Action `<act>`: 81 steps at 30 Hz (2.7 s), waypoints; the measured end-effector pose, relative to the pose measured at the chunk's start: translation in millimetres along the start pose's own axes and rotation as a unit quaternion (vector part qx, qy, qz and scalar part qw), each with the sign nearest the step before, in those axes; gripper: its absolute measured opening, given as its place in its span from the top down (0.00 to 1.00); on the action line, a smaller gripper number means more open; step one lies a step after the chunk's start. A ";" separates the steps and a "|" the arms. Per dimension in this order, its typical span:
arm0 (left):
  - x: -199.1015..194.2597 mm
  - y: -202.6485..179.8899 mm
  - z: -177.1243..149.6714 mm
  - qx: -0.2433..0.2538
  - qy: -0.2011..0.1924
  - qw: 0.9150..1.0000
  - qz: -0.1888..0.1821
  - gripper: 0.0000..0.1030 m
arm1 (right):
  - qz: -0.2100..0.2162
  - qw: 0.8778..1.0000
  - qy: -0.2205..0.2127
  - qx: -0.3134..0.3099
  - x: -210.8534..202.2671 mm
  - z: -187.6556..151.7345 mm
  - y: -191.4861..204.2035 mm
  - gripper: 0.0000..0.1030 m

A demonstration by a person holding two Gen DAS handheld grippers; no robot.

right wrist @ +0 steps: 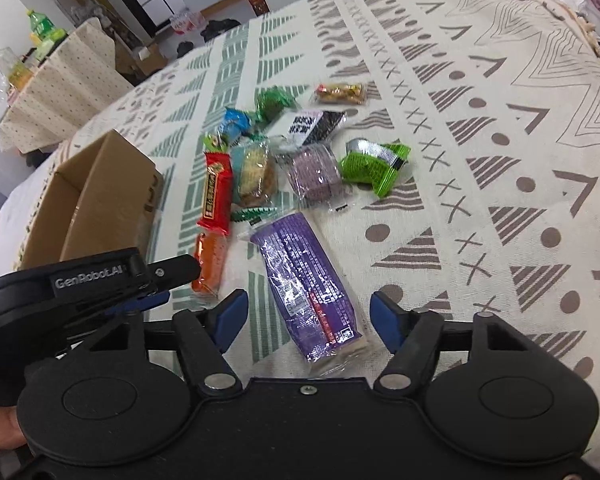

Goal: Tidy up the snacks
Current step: 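Grasp the red-orange candy with the left gripper while the right grasps the purple bar, then carry the red-orange candy and purple bar into the box and release both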

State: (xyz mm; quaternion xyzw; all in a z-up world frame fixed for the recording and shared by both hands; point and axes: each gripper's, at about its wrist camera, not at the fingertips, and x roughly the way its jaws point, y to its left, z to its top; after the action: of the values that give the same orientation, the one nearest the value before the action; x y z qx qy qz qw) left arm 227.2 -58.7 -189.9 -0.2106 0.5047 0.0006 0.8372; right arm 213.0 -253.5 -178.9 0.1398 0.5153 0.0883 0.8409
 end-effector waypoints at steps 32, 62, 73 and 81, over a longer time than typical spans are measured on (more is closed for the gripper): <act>-12.9 0.8 -2.6 0.016 -0.015 0.999 0.027 0.85 | -0.016 1.000 0.010 -0.024 26.9 3.5 12.3 0.68; -117.5 7.3 18.3 0.009 -0.115 0.992 0.043 0.85 | 0.114 0.991 -0.074 -0.003 -20.7 12.6 31.8 0.69; -134.0 42.5 38.2 -0.024 -0.141 0.988 0.057 0.85 | 0.128 0.988 -0.085 -0.009 -16.7 18.4 54.7 0.69; -134.5 82.4 52.0 -0.058 -0.142 0.986 0.071 0.85 | 0.148 0.985 -0.088 -0.017 -10.0 27.9 82.9 0.69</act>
State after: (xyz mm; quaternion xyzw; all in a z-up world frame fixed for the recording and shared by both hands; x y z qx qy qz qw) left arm 187.5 63.2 -84.3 -0.2203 0.3939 0.1192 0.8843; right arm 233.0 -182.1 -131.4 0.2074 0.4111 0.2079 0.8630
